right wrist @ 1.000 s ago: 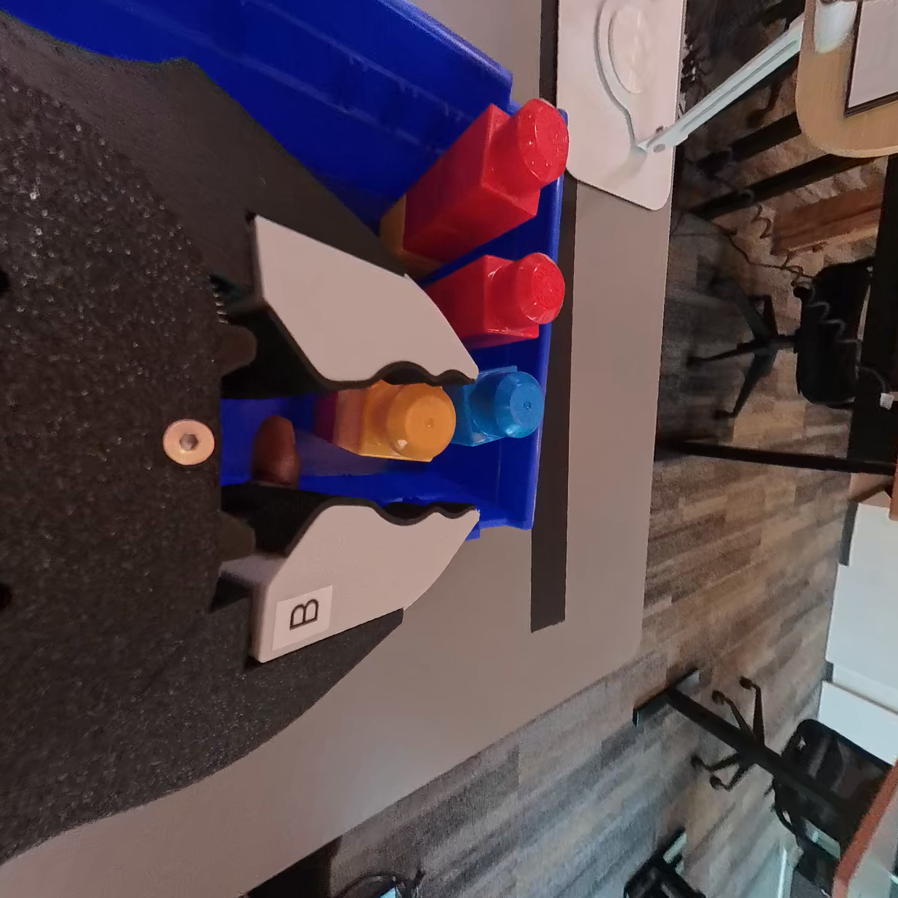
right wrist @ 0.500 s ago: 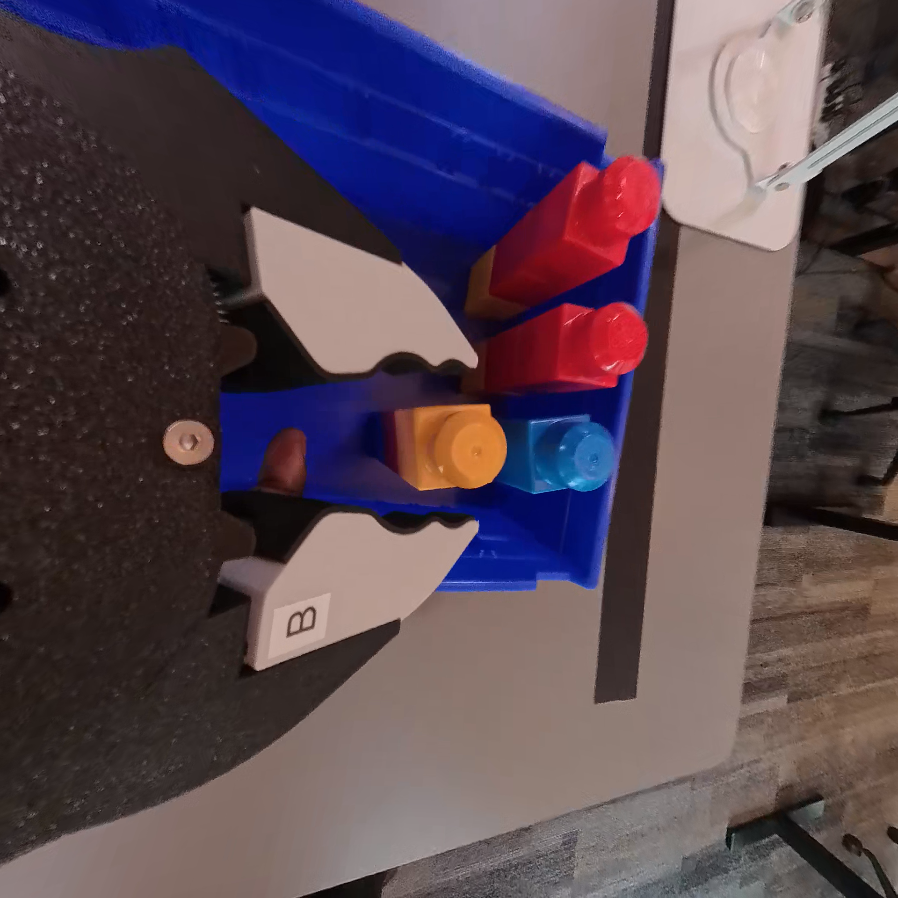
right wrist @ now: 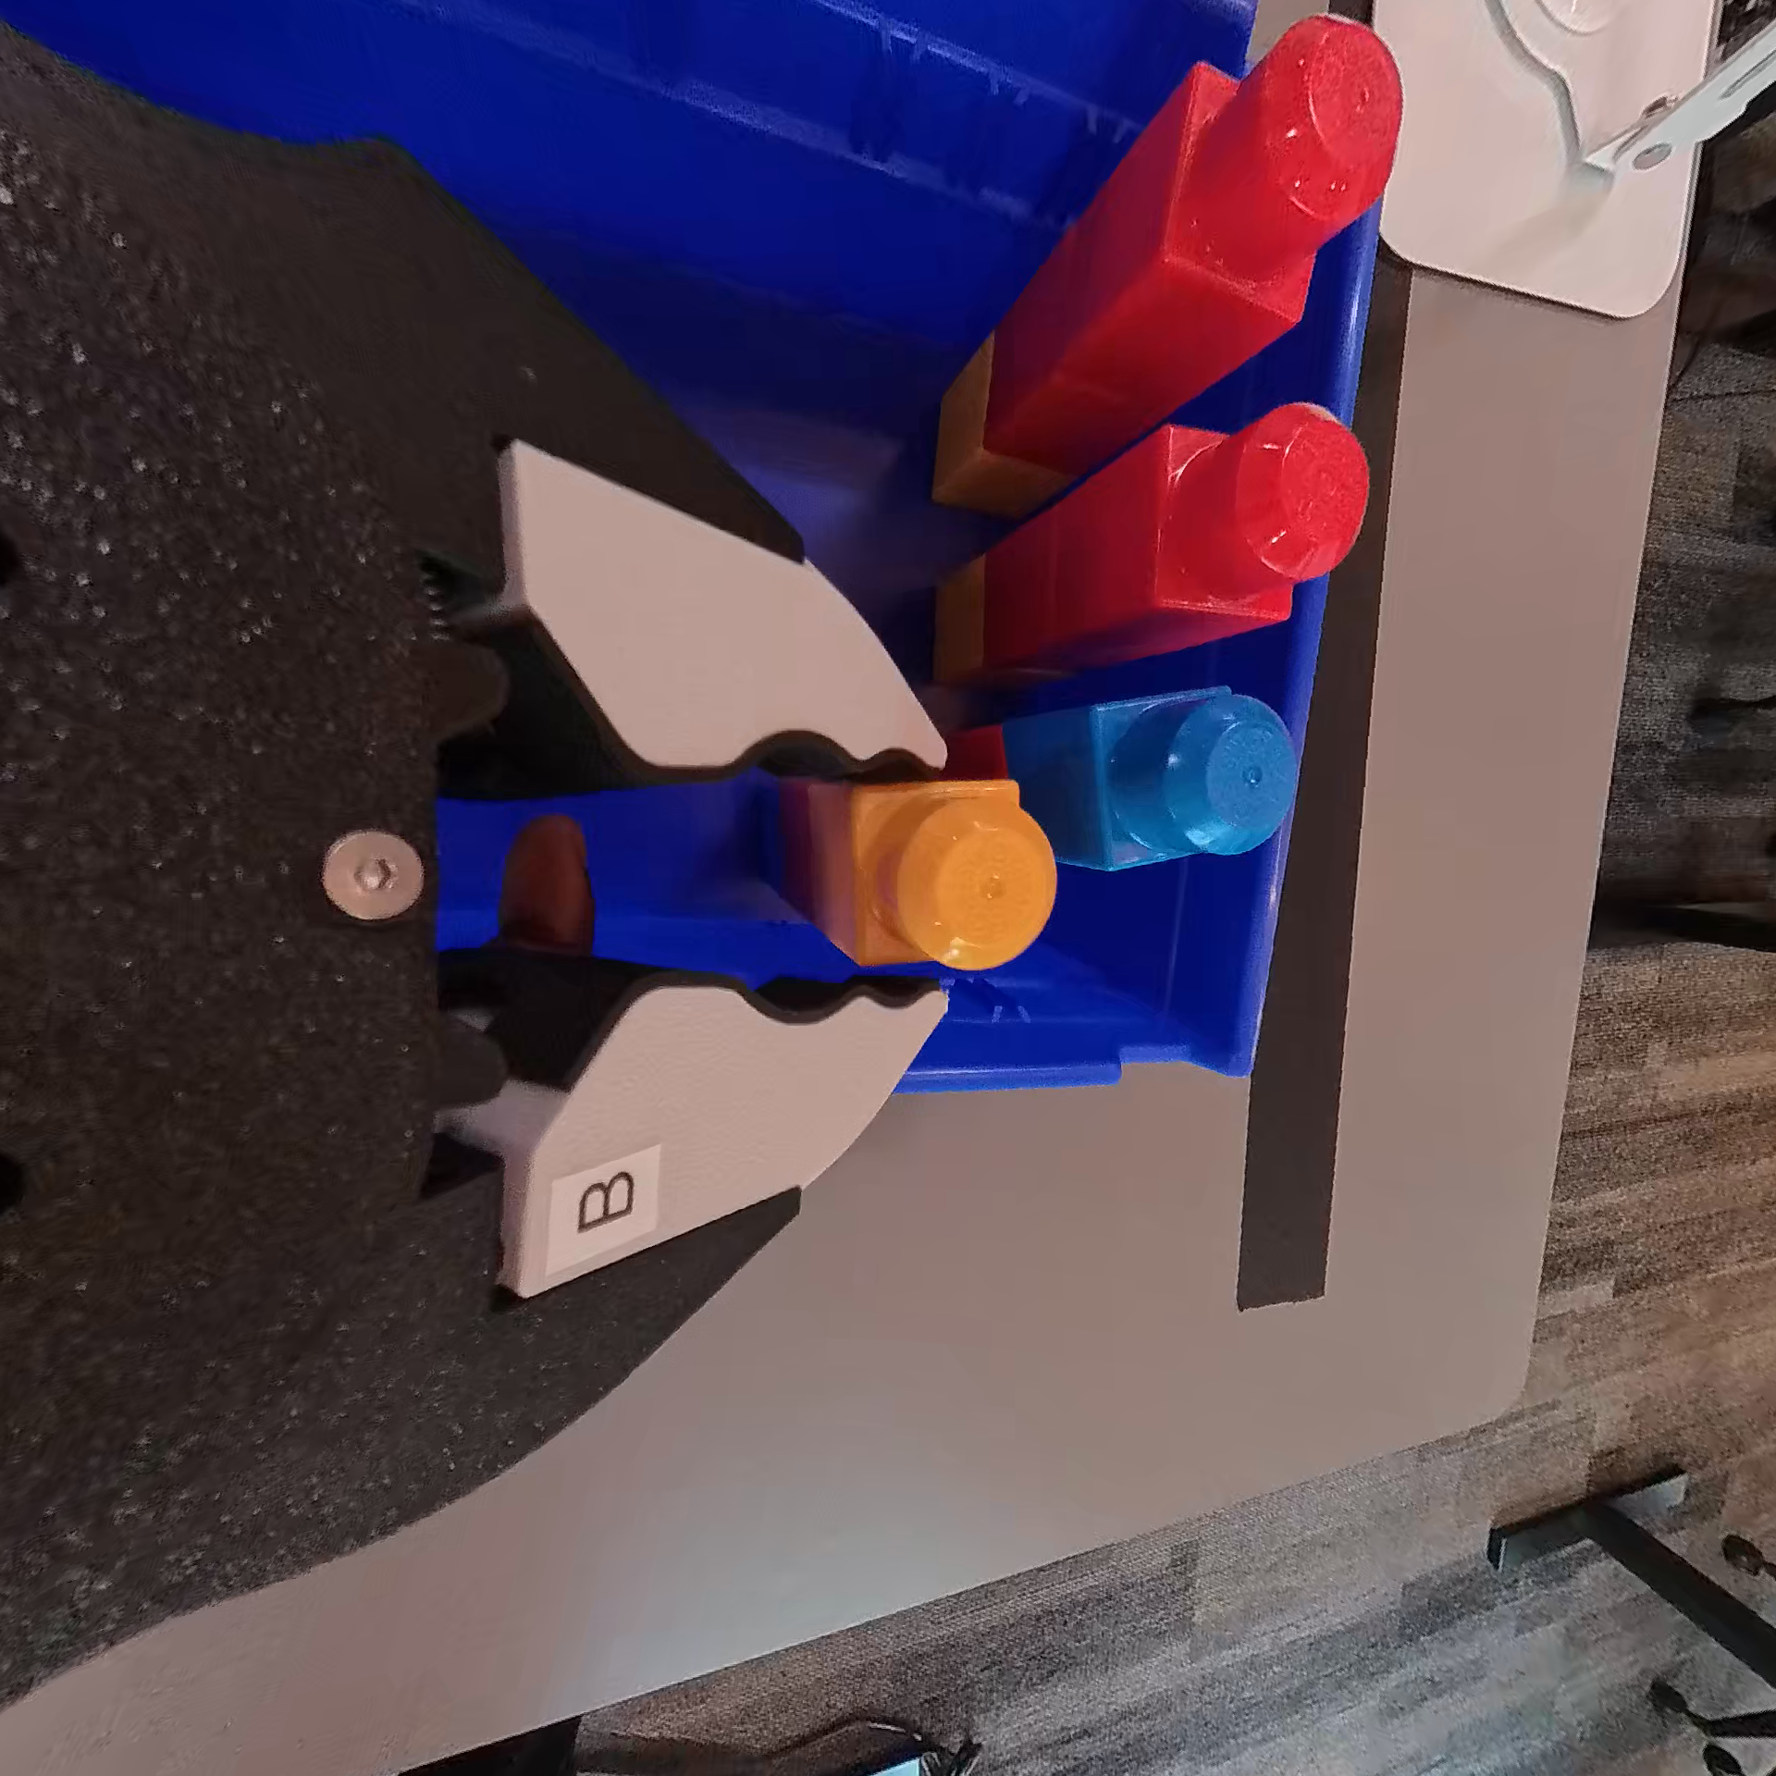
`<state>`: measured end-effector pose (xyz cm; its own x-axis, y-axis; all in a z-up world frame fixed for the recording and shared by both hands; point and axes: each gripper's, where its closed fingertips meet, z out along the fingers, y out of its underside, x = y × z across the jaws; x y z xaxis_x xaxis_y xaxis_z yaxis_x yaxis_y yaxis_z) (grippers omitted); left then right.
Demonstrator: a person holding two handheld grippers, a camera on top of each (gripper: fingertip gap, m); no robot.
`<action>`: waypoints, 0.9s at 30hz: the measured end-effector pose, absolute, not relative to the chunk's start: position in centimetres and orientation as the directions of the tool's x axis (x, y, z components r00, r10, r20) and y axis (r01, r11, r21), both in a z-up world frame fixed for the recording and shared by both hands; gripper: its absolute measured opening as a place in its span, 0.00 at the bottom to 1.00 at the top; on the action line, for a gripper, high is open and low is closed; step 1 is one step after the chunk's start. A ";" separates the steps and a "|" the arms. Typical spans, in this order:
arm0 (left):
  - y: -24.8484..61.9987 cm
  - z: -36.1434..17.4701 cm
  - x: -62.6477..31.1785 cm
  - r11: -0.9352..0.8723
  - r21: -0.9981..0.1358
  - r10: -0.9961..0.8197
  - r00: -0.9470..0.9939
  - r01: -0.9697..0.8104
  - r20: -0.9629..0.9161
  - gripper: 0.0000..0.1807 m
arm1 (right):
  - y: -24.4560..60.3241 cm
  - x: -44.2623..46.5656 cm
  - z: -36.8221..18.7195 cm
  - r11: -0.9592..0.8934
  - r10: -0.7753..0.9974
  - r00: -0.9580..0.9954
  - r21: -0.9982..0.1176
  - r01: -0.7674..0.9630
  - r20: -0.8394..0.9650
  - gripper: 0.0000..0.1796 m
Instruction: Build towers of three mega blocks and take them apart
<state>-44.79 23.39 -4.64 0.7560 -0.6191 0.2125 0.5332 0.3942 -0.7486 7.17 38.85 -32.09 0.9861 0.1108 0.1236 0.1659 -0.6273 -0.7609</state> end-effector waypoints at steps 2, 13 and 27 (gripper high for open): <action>23.4 -4.7 -44.7 0.388 -0.758 -0.617 0.759 0.524 0.209 0.18 | 38.8 7.2 -32.0 -0.627 0.111 0.987 -0.762 0.163 0.120 0.24; 24.3 -9.7 -47.2 0.115 -0.966 -0.438 0.885 0.230 0.159 0.20 | 37.4 4.9 -23.4 -0.360 0.180 0.980 -0.922 0.142 0.080 0.46; 27.0 -30.0 -56.6 -0.708 -0.707 -0.038 0.998 0.006 0.046 0.23 | 34.4 -1.2 -14.2 0.030 0.371 0.926 -0.998 0.061 0.068 0.44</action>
